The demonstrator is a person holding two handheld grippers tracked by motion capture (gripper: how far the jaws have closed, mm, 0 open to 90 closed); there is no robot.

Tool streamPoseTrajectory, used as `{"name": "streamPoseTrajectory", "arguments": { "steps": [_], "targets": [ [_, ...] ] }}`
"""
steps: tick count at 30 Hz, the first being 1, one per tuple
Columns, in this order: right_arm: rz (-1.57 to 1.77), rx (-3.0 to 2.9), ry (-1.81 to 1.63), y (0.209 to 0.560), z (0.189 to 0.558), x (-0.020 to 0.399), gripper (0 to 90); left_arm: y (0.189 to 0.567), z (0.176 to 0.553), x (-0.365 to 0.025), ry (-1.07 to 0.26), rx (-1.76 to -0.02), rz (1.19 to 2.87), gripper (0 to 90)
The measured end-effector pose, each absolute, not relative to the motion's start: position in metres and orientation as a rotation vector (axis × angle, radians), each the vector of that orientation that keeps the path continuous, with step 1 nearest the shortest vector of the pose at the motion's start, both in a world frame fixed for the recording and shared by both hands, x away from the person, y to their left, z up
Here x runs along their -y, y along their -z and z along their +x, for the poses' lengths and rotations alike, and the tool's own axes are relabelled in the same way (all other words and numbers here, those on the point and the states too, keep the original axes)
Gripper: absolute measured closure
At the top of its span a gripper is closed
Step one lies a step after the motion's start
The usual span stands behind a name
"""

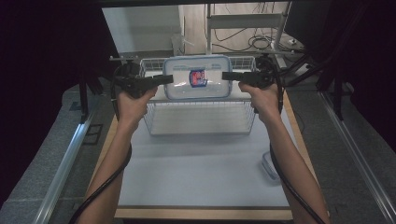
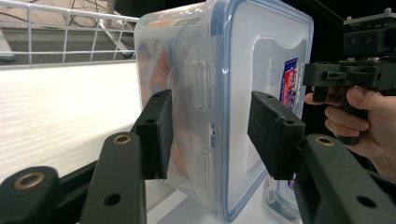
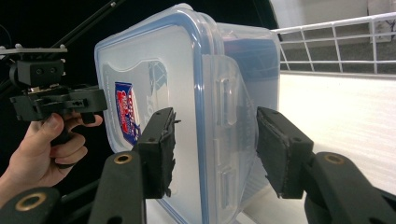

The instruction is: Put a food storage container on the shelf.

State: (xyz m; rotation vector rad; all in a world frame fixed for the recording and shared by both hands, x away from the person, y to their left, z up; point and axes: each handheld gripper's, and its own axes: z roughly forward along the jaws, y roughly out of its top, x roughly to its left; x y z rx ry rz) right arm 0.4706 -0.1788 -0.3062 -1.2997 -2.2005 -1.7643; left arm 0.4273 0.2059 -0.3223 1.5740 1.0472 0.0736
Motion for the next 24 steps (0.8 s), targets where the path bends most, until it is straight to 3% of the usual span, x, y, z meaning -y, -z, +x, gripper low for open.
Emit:
{"name": "streamPoseTrajectory", "arguments": {
  "steps": [24],
  "targets": [
    [-1.316, 2.209, 1.786, 0.308, 0.484, 0.175, 47.0, 0.322, 0.434, -0.202, -0.186, -1.045, 1.604, 49.1]
  ]
}}
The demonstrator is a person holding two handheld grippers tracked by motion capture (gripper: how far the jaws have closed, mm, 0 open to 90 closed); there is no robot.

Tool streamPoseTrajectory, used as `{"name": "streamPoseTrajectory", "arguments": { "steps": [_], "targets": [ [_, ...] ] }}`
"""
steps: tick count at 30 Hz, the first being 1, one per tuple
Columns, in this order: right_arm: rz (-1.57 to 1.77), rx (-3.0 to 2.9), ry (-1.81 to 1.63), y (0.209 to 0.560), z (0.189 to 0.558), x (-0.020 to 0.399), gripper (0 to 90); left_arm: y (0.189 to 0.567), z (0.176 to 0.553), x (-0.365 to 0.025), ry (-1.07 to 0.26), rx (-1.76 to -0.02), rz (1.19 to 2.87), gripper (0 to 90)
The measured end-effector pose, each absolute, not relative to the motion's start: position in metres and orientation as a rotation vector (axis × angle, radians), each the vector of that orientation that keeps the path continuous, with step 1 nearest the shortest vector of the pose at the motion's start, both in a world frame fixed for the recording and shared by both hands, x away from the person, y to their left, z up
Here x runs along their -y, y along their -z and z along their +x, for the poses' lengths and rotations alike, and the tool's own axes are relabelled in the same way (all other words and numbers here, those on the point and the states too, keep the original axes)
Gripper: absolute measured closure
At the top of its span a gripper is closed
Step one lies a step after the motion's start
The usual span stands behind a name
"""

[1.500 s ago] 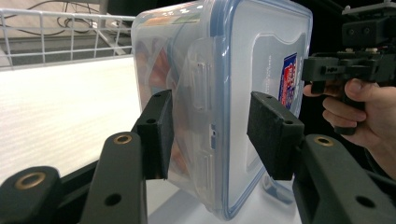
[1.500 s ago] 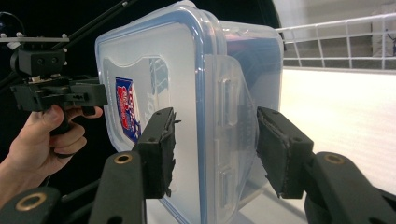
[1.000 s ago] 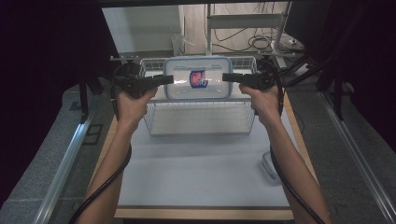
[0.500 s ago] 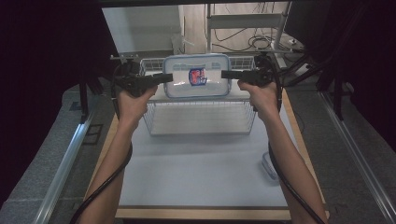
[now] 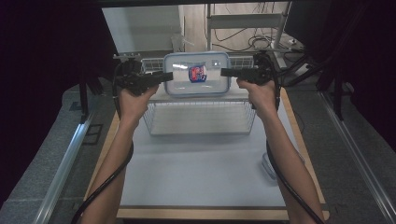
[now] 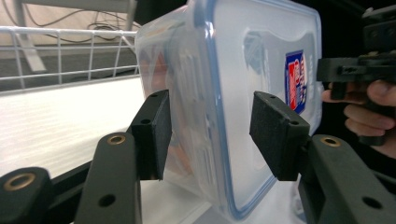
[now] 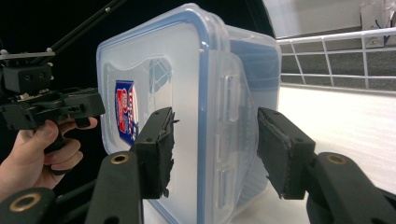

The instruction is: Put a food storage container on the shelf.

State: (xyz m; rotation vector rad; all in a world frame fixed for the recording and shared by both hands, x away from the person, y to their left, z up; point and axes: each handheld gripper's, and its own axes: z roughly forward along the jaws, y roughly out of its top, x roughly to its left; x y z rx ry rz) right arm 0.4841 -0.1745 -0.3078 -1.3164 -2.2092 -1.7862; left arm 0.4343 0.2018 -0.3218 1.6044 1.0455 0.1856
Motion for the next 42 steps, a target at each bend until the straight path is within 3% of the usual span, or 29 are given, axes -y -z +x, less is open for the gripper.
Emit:
{"name": "streamPoseTrajectory", "arguments": {
  "steps": [7, 10, 15, 20, 28, 32, 37, 42],
  "targets": [
    [-1.367, 2.219, 1.782, 0.312, 0.489, 0.173, 40.4, 0.330, 0.439, -0.198, -0.189, -1.084, 1.616, 47.7],
    [-1.395, 2.257, 1.787, 0.313, 0.491, 0.173, 41.0, 0.333, 0.441, -0.200, -0.144, -1.078, 1.575, 43.3],
    [-1.397, 2.337, 1.796, 0.313, 0.489, 0.168, 39.7, 0.332, 0.437, -0.199, -0.148, -1.056, 1.581, 43.2],
    [-1.363, 2.464, 1.830, 0.306, 0.477, 0.169, 40.2, 0.330, 0.426, -0.202, -0.216, -1.018, 1.610, 41.0],
    [-1.287, 2.541, 1.834, 0.308, 0.456, 0.176, 43.6, 0.337, 0.407, -0.203, -0.312, -0.962, 1.667, 45.1],
    [-1.249, 2.584, 1.842, 0.314, 0.447, 0.179, 42.4, 0.341, 0.396, -0.200, -0.386, -0.934, 1.718, 38.8],
    [-1.207, 2.642, 1.843, 0.324, 0.435, 0.180, 34.7, 0.348, 0.382, -0.191, -0.479, -0.895, 1.789, 28.4],
    [-1.156, 2.670, 1.850, 0.333, 0.423, 0.179, 26.1, 0.358, 0.372, -0.187, -0.461, -0.881, 1.794, 20.0]
  ]
}}
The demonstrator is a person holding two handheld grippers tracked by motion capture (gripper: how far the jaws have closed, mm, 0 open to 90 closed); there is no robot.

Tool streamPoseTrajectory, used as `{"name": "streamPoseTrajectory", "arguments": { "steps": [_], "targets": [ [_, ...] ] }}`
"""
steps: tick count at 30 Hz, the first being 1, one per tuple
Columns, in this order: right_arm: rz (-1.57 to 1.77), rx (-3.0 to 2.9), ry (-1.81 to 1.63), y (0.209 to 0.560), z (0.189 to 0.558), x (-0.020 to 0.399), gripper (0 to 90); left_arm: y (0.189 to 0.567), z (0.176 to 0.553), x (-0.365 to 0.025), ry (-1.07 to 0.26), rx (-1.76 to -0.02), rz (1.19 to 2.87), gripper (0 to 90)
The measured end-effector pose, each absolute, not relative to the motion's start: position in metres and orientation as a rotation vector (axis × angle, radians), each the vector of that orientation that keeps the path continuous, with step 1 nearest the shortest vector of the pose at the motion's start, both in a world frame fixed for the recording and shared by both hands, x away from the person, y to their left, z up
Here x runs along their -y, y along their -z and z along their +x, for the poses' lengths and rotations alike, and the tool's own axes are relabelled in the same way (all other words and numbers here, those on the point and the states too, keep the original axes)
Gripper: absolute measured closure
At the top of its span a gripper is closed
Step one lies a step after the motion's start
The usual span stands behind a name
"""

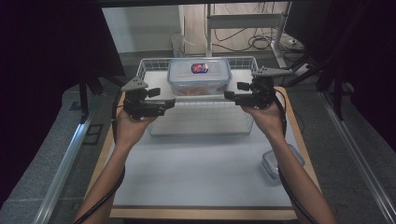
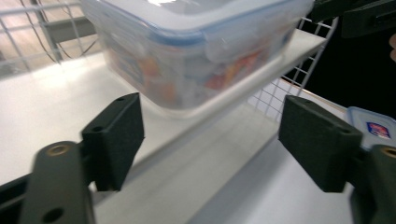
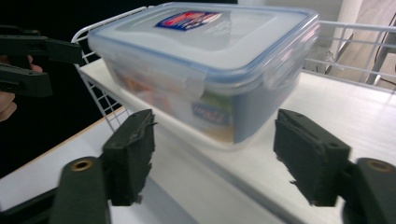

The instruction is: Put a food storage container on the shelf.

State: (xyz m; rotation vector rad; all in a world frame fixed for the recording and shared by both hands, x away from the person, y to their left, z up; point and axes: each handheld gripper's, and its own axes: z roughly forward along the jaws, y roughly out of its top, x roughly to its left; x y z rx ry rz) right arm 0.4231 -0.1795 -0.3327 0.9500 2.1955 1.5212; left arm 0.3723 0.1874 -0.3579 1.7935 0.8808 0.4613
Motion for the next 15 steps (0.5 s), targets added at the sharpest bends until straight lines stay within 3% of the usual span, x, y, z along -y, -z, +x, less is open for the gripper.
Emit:
{"name": "streamPoseTrajectory", "arguments": {
  "steps": [5, 15],
  "targets": [
    [0.911, -2.216, -1.505, 0.340, 0.410, 0.178, 17.4, 0.368, 0.361, -0.185, -0.472, -0.879, 1.815, 15.3],
    [0.878, -2.254, -1.476, 0.357, 0.390, 0.178, 10.3, 0.386, 0.337, -0.186, -0.438, -0.871, 1.828, 10.3]
  ]
}}
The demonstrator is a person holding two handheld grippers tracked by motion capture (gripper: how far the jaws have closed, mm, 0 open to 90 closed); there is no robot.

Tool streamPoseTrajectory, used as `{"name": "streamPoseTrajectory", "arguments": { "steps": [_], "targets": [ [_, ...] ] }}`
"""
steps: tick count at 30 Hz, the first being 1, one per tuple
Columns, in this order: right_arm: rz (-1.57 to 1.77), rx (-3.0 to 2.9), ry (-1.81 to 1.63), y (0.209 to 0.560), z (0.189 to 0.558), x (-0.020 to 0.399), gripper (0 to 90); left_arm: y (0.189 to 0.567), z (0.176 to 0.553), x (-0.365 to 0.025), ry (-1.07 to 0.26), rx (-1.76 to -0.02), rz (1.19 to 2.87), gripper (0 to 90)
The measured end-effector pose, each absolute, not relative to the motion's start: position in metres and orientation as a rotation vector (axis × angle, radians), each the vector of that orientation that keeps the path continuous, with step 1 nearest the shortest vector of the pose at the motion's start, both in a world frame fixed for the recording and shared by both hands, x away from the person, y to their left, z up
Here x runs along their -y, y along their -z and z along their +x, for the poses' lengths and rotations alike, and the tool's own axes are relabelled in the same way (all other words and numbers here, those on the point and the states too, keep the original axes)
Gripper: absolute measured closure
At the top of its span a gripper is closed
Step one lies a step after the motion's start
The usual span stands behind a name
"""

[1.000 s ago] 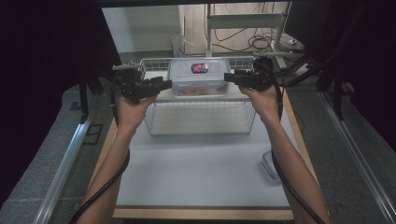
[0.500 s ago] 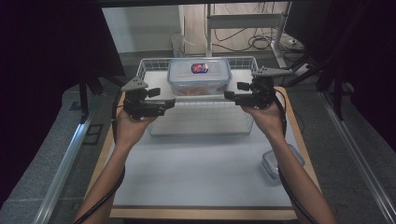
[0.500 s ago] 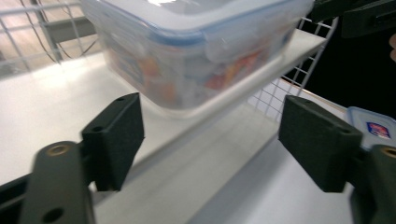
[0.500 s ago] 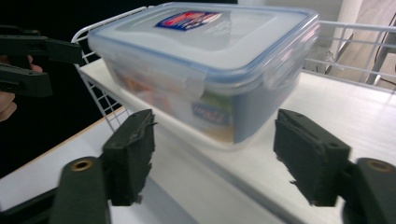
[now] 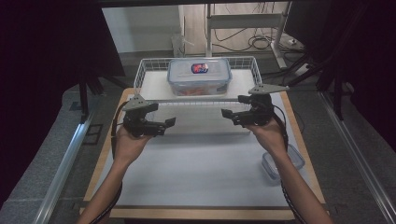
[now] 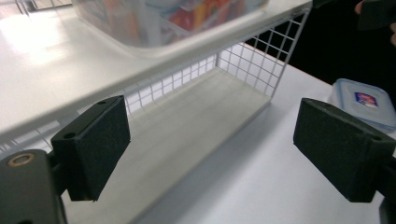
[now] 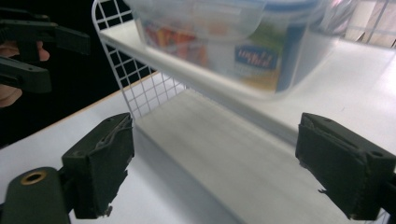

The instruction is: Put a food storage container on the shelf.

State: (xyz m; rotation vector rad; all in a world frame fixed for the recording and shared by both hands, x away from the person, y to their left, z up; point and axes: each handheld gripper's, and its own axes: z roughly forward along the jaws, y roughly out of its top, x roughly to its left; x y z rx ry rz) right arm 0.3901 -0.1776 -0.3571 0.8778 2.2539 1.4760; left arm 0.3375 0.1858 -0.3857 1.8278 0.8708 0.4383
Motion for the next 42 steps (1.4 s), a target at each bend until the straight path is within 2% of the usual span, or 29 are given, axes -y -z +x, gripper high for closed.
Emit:
{"name": "streamPoseTrajectory", "arguments": {
  "steps": [23, 28, 35, 42],
  "targets": [
    [0.810, -2.290, -1.454, 0.408, 0.346, 0.190, 3.5, 0.449, 0.284, -0.181, -0.472, -0.863, 1.837, 8.0],
    [0.834, -2.305, -1.458, 0.420, 0.334, 0.194, 3.8, 0.462, 0.274, -0.186, -0.461, -0.855, 1.817, 6.2],
    [0.880, -2.347, -1.466, 0.444, 0.318, 0.192, 5.3, 0.481, 0.256, -0.190, -0.520, -0.856, 1.843, 6.2],
    [0.874, -2.349, -1.447, 0.458, 0.303, 0.190, 5.3, 0.493, 0.242, -0.185, -0.481, -0.875, 1.898, 5.5]
  ]
}}
